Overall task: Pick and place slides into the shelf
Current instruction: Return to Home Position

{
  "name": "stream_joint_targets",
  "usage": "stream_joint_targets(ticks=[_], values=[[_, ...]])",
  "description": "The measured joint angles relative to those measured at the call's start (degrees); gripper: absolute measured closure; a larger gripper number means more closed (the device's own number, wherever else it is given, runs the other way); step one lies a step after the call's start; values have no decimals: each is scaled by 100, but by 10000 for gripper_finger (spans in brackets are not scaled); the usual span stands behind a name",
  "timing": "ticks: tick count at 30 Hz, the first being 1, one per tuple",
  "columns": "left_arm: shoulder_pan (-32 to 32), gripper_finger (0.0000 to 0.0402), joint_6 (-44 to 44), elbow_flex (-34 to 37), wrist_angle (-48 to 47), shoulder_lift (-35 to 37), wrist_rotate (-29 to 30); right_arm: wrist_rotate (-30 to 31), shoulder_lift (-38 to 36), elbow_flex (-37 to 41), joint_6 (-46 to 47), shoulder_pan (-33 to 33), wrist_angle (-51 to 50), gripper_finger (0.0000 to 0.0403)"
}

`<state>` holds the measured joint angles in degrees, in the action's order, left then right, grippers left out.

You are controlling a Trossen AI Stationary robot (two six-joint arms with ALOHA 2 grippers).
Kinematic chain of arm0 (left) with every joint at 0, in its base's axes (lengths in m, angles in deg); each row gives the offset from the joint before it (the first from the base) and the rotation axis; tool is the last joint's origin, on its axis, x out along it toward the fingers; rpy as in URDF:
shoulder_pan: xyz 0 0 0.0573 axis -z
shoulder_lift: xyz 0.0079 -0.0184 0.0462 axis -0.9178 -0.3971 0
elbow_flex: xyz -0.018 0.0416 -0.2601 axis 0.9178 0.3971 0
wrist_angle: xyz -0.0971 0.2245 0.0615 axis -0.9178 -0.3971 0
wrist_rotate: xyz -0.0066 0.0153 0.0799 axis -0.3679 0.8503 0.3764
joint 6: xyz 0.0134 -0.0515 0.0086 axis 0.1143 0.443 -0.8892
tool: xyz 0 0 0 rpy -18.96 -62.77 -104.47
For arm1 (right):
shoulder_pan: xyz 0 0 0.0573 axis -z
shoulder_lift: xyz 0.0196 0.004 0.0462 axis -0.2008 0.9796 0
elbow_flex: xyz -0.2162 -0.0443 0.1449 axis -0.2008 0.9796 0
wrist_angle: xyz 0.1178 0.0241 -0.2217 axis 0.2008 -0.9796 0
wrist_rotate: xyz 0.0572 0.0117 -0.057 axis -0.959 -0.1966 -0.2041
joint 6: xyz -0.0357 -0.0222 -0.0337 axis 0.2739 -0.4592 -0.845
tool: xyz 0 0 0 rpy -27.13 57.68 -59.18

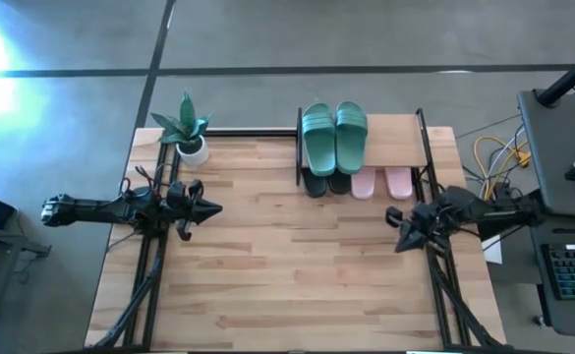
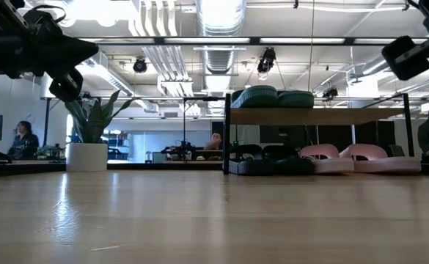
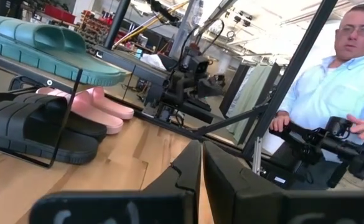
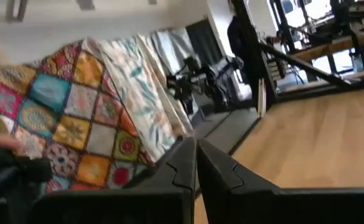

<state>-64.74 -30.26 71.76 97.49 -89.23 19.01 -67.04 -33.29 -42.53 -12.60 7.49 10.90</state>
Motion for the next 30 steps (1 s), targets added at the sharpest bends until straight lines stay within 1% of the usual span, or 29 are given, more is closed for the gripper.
stream_joint_targets(ticks=[3,5,6,7,11,12,14,16,20,23,26,30], values=[[0,398,0,0,-5,-2,1,104,-4,-4,234,-84,182,394],[0,398,0,0,-21,-15,2,159,-2,-4,154,-206,89,394],[0,398,0,0,-19,-13,3,342,-6,-4,50,-287,-71,394],[0,398,0,0,-8,-16,2,723,-7,-7,-120,-368,-316,394],[0,398,0,-2,-13,-22,13,3108,-4,-1,-1054,-713,-563,394],[0,398,0,-2,-15,-17,21,3560,-4,-2,-1112,-786,-556,394],[0,398,0,-2,-7,-11,23,4052,0,-2,-1249,-867,-574,394],[0,398,0,-2,-1,-22,20,4217,-2,-2,-1687,-866,-570,394],[0,398,0,-2,-8,-26,20,4285,-2,-2,-2709,-864,-570,394],[0,398,0,-2,-7,-14,18,4462,-2,-2,-2773,-864,-599,394],[0,398,0,-2,-8,-15,17,4712,-2,-2,-2623,-864,-593,394],[-2,398,0,-2,-18,-23,14,4729,-2,-2,-2398,-864,-595,394]])
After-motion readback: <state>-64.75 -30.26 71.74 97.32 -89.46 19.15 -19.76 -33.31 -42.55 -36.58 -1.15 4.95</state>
